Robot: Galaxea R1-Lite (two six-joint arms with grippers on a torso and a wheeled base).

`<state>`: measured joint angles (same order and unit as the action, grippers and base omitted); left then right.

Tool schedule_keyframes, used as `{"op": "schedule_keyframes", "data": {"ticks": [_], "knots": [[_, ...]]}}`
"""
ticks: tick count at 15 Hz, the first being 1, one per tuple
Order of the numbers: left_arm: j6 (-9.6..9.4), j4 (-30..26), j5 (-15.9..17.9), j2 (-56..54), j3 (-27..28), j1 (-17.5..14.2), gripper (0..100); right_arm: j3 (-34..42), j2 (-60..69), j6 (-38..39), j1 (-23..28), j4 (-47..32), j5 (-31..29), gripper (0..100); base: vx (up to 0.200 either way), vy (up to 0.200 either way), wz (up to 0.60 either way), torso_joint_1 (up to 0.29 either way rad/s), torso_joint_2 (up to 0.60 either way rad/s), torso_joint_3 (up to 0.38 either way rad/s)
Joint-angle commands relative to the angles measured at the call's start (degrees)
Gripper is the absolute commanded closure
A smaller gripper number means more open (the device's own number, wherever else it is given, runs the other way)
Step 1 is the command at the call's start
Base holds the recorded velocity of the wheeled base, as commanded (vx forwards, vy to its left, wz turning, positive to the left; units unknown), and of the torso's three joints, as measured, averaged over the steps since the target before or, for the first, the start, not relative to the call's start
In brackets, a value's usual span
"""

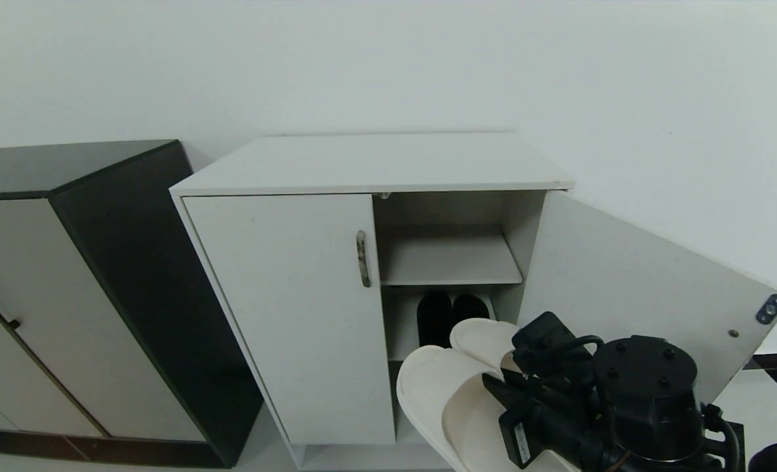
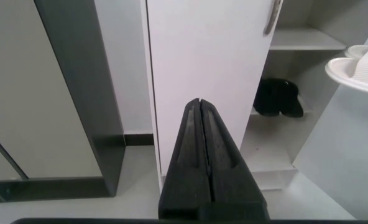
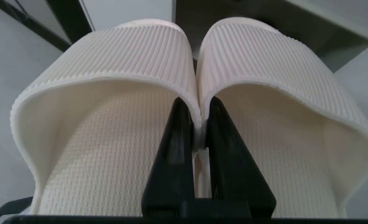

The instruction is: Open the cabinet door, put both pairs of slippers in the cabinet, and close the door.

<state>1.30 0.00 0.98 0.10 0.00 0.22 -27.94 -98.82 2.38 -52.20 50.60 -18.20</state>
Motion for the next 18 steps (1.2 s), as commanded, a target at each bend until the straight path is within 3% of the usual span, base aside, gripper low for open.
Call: {"op": "schedule_keyframes", "data": {"ticks": [1, 11, 18], "knots": [[0.01, 0.0, 0.0, 0.0, 0.0, 0.0, 100, 0.0, -0.3, 0.0, 0.0, 0.0, 0.0, 100, 0.0, 0.0, 0.0, -0.139, 0.47, 0.33], [0.01, 0.0, 0.0, 0.0, 0.0, 0.0, 100, -0.1, -0.8, 0.0, -0.3, 0.1, -0.2, 100, 0.0, 0.0, 0.0, -0.074, 0.44, 0.358], [0.1, 0.0, 0.0, 0.0, 0.0, 0.0, 100, -2.6, -1.8, 0.0, -0.2, 0.0, -1.0, 100, 0.0, 0.0, 0.0, 0.0, 0.05, 0.046]]}}
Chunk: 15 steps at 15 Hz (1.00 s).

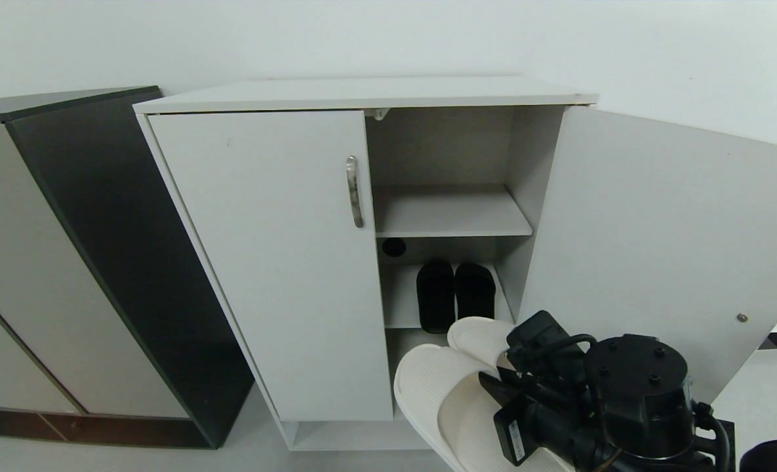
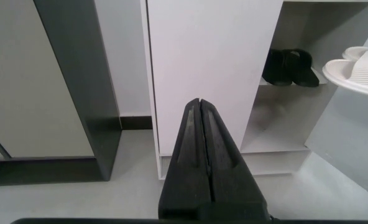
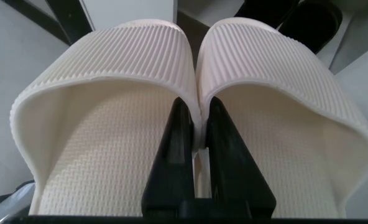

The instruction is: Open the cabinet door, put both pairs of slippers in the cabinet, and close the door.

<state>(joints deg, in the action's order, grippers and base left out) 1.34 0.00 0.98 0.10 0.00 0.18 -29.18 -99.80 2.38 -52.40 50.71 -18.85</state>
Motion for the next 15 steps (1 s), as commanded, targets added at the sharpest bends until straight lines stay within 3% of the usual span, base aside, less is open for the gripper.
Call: {"op": "schedule_keyframes", "data": {"ticks": [1, 3, 5, 7, 10, 15], "knots": [[0.07, 0.0, 0.0, 0.0, 0.0, 0.0, 100, -4.7, -2.2, 0.3, -0.1, -0.4, -4.4, 100, 0.0, 0.0, 0.0, 0.0, 0.0, 0.0], [0.07, 0.0, 0.0, 0.0, 0.0, 0.0, 100, -11.2, -3.8, 1.8, -0.1, -3.6, -9.6, 100, 0.0, 0.0, 0.0, 0.0, 0.0, 0.0], [0.07, 0.0, 0.0, 0.0, 0.0, 0.1, 100, -19.0, -1.9, 6.1, -0.9, -16.3, -13.5, 100, 0.0, 0.0, 0.0, 0.0, 0.0, 0.0], [0.07, 0.0, 0.0, 0.0, 0.0, 0.0, 100, -27.1, -2.1, 10.3, -3.0, -24.3, -23.0, 100, 0.0, 0.0, 0.0, 0.0, 0.0, 0.0], [-0.02, 0.0, 0.0, 0.0, 0.0, 0.1, 100, -31.6, -3.1, 10.4, -3.4, -24.9, -29.1, 100, 0.0, 0.0, 0.0, 0.0, 0.0, 0.0], [-0.02, 0.0, 0.0, 0.0, 0.0, 0.1, 100, -35.8, -4.3, 9.3, -3.5, -25.0, -30.3, 100, 0.0, 0.0, 0.0, 0.0, 0.0, 0.0]]}}
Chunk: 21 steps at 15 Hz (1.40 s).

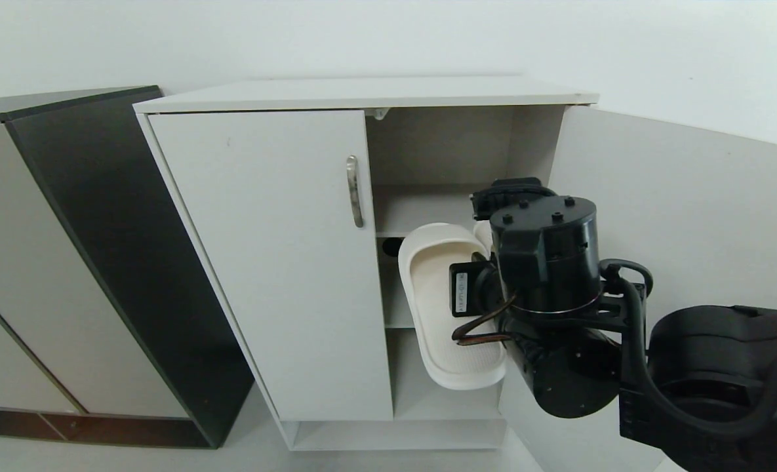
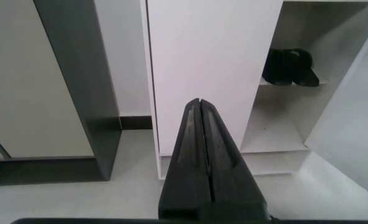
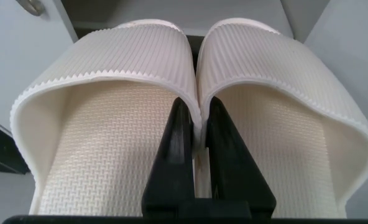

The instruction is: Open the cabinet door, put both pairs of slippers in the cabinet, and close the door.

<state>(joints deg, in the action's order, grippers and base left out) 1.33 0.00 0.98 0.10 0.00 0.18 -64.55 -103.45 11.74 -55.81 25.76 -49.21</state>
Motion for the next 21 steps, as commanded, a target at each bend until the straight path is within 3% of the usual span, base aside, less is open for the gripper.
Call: {"op": "schedule_keyframes", "data": {"ticks": [1, 6, 21], "knots": [[-0.01, 0.0, 0.0, 0.0, 0.0, 0.1, 100, -0.4, -1.0, -0.1, -0.1, 0.1, 0.0, 100, 0.0, 0.0, 0.0, 0.0, 0.0, 0.0], [-0.1, 0.0, 0.0, 0.0, 0.0, 0.1, 100, -0.6, -2.5, 0.0, 0.0, 0.2, 0.0, 100, 0.0, 0.0, 0.0, 0.0, 0.0, 0.0], [-0.19, 0.0, 0.0, 0.0, 0.0, 0.0, 100, -1.5, -2.7, -0.1, 0.3, 0.3, -0.2, 100, 0.2, 0.0, 0.0, 0.0, 0.0, 0.003]]}}
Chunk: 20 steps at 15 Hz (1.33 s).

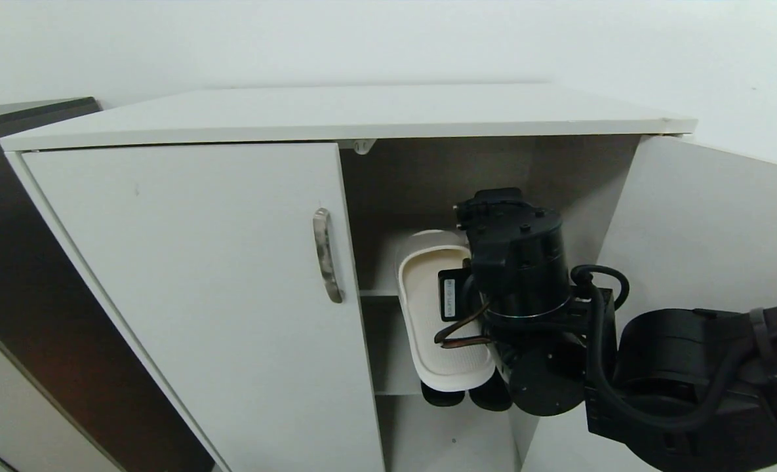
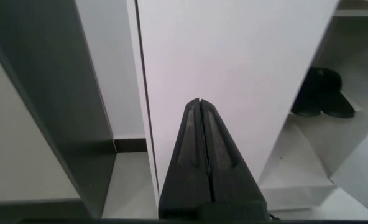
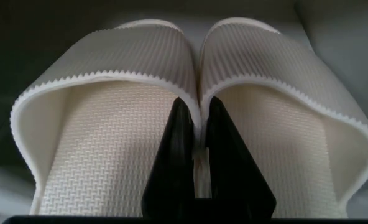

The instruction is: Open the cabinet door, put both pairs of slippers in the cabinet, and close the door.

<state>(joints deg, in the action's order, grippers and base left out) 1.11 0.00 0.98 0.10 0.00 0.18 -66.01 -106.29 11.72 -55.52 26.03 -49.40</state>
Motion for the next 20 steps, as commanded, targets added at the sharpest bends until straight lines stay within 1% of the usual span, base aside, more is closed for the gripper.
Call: {"op": "schedule_keyframes", "data": {"ticks": [1, 4, 6, 9, 11, 15, 20], "knots": [[-0.05, 0.0, 0.0, 0.0, 0.0, 0.0, 100, 0.1, 0.3, 0.0, 0.2, 0.1, 0.1, 100, 0.0, 0.0, 0.0, 0.0, 0.0, 0.0], [-0.05, 0.0, 0.0, 0.0, 0.0, 0.0, 100, -0.1, -0.7, 0.0, 3.0, 0.1, 0.8, 100, 0.0, 0.0, 0.0, 0.0, 0.0, 0.0], [-0.05, 0.0, 0.0, 0.0, 0.0, 0.1, 100, -1.8, -1.9, 0.1, 4.6, 0.2, 1.8, 100, 0.0, 0.0, 0.0, 0.0, 0.0, 0.0], [-0.05, 0.0, 0.0, 0.0, 0.0, 0.0, 100, -6.8, -6.0, -0.2, 6.5, 0.0, 2.1, 100, 0.0, 0.0, 0.0, 0.0, 0.0, 0.0], [0.03, 0.0, 0.0, 0.0, 0.0, 0.0, 100, -10.6, -8.4, -2.0, 7.5, -0.3, 2.4, 100, 0.0, 0.0, 0.0, 0.0, 0.0, 0.0], [0.03, 0.0, 0.0, 0.0, 0.0, 0.0, 100, -17.0, -13.3, -3.8, 8.8, -0.3, 2.4, 100, 0.0, 0.0, 0.0, 0.0, 0.0, 0.0], [0.03, 0.0, 0.0, 0.0, 0.0, 0.1, 100, -19.3, -15.4, -4.2, 9.5, -0.5, 2.4, 100, 0.0, 0.0, 0.0, 0.0, 0.0, 0.0]]}}
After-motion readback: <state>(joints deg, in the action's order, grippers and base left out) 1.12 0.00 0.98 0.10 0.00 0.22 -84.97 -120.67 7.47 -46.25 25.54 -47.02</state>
